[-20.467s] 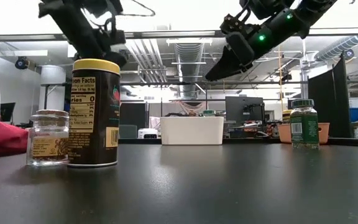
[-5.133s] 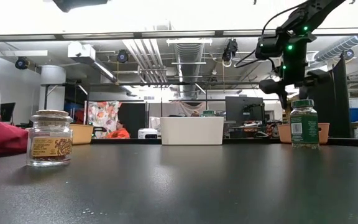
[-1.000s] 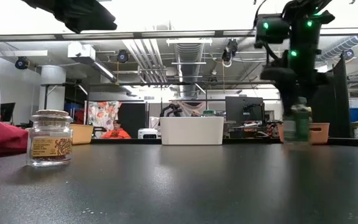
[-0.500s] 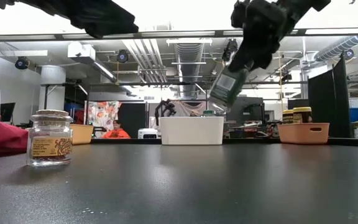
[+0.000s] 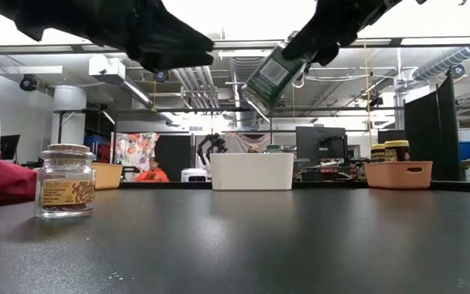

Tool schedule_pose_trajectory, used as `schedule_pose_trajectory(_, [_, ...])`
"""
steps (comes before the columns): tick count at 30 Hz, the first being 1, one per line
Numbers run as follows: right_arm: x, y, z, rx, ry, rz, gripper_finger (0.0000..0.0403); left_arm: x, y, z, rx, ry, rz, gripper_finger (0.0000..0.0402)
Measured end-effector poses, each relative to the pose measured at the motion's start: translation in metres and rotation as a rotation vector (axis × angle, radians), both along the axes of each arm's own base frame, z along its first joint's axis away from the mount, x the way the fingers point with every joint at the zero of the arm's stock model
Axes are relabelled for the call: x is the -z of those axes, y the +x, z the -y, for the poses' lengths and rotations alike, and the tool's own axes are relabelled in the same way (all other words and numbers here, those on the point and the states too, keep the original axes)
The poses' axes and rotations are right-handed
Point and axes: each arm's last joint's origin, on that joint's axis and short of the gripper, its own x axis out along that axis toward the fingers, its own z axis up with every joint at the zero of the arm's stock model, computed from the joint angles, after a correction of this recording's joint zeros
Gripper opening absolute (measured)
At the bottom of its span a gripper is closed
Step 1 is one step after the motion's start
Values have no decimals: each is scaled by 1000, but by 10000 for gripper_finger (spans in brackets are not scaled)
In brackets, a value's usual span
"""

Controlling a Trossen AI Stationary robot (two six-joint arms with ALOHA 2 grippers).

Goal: Sort spices by type
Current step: Put the green spice bottle into the white bin

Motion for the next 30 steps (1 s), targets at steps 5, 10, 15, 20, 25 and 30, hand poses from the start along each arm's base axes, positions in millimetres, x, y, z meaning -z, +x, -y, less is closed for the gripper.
schedule_pose_trajectory(5, [11, 14, -5, -24, -23, -46, 193, 9, 16, -8, -23, 20, -12, 297])
schedule_pose_trajectory(10, [12, 38, -13, -83, -82, -100, 193, 21, 31, -16, 21, 26, -66, 298])
schedule_pose_trajectory(15, [7, 60, -20, -131, -138, -189, 193, 30, 39, -24, 31, 12, -97, 298])
schedule_pose_trajectory(20, [6, 77, -23, -162, -179, -226, 193, 38, 41, -27, 48, -8, -124, 298])
schedule_pose_trajectory(25, [2, 83, -25, -183, -200, -223, 193, 43, 41, -26, 81, -18, -147, 277])
schedule_pose_trajectory(30, [-4, 81, -24, -165, -182, -207, 224, 43, 41, -26, 79, -14, -150, 189])
